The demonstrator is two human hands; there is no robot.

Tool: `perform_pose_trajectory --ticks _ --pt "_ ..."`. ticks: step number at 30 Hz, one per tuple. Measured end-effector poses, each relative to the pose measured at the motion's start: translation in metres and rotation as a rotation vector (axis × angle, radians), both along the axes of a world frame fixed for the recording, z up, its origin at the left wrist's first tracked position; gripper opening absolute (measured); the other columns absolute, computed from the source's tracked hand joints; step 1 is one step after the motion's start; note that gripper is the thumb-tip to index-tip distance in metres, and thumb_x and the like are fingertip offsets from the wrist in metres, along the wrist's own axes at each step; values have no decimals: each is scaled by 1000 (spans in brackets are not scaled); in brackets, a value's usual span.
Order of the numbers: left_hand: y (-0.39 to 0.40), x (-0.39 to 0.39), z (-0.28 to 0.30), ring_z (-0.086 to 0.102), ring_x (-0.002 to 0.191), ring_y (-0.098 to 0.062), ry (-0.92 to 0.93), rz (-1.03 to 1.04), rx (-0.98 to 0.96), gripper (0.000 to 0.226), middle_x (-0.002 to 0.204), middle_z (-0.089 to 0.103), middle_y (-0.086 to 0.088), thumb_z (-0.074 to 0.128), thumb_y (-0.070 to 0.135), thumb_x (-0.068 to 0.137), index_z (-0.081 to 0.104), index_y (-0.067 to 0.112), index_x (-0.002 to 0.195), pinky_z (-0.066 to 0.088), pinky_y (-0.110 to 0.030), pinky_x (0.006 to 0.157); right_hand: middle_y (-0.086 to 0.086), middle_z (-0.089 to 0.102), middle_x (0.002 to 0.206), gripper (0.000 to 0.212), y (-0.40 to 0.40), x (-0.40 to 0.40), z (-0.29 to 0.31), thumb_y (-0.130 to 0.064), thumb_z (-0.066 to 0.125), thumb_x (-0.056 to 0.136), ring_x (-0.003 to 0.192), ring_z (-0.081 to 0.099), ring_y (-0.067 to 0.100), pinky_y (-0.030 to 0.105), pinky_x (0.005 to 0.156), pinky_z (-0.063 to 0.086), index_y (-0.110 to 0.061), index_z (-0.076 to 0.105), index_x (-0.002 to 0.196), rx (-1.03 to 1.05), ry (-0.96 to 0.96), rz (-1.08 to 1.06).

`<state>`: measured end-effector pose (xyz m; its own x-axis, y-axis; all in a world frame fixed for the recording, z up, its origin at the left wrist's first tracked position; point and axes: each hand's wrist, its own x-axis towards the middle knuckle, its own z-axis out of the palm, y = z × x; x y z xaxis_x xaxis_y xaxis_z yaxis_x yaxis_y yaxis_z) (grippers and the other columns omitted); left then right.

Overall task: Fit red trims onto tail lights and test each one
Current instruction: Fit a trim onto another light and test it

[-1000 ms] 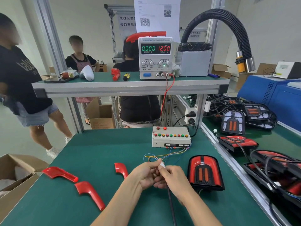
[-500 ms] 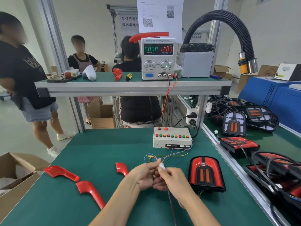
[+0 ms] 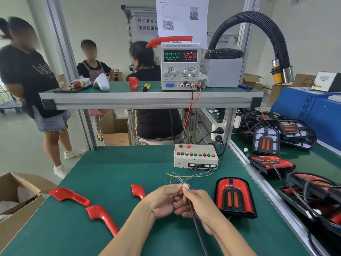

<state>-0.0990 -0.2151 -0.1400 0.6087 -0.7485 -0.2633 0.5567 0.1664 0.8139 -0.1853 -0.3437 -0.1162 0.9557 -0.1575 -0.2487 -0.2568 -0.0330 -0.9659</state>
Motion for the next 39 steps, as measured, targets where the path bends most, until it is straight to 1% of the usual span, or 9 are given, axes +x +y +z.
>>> perform_pose_trajectory --ticks 7,12,15,19,23,29,33,36,39 --pt "-7 -3 -4 35 59 -20 14 47 24 31 68 49 -10 61 37 93 70 13 78 33 -29 54 21 77 89 46 5 2 -2 -44 48 106 74 73 24 25 59 53 -15 58 71 90 -18 -24" --pt "-12 -3 -11 33 44 -14 -26 126 96 12 58 40 -6 66 19 91 65 7 91 29 -24 43 17 77 84 43 12 1 -7 -32 52 104 66 71 19 24 56 46 -15 58 64 -79 -31 -50" --pt "-15 0 -10 33 43 -11 -73 422 297 17 59 42 -2 52 11 101 62 6 89 24 -23 43 7 73 68 41 13 -3 -13 -36 56 100 57 70 18 23 54 45 -13 65 68 -253 10 -58" --pt "-13 -20 0 48 58 -20 -355 695 634 41 70 56 -2 47 40 105 55 7 82 37 -30 57 8 71 60 38 14 -9 -20 -44 60 96 47 58 15 24 52 43 -17 59 69 -360 35 -22" --pt "1 -67 8 61 83 -3 -734 472 872 28 85 68 11 58 51 95 63 25 89 45 -25 74 -4 50 53 37 8 -10 -16 -34 64 94 54 42 14 30 57 32 -19 54 62 -412 -38 -147" --pt "12 -110 4 69 86 -8 -986 121 942 16 84 73 7 61 33 86 61 30 102 53 -25 84 1 68 60 27 -12 -16 18 -22 63 97 53 68 15 24 49 51 -6 66 75 -102 -113 -216" --pt "13 -99 13 66 95 -25 -1197 240 1167 21 95 71 0 37 45 104 49 30 114 50 -34 76 -6 72 91 21 -68 -35 24 -42 59 95 87 68 17 34 75 52 -27 74 93 -777 -161 -443" --pt "12 -92 19 65 96 -26 -1285 249 1231 20 96 67 4 31 45 105 35 30 117 38 -35 66 13 62 122 58 -121 -60 11 -58 52 96 113 59 31 43 90 50 -15 62 133 -1042 119 -620" --pt "8 -84 20 63 97 -26 -1342 150 1261 14 103 63 6 33 30 104 32 26 118 33 -36 66 14 70 123 74 -136 -70 -9 -65 49 96 105 71 28 39 84 52 -6 53 140 -728 374 -498"
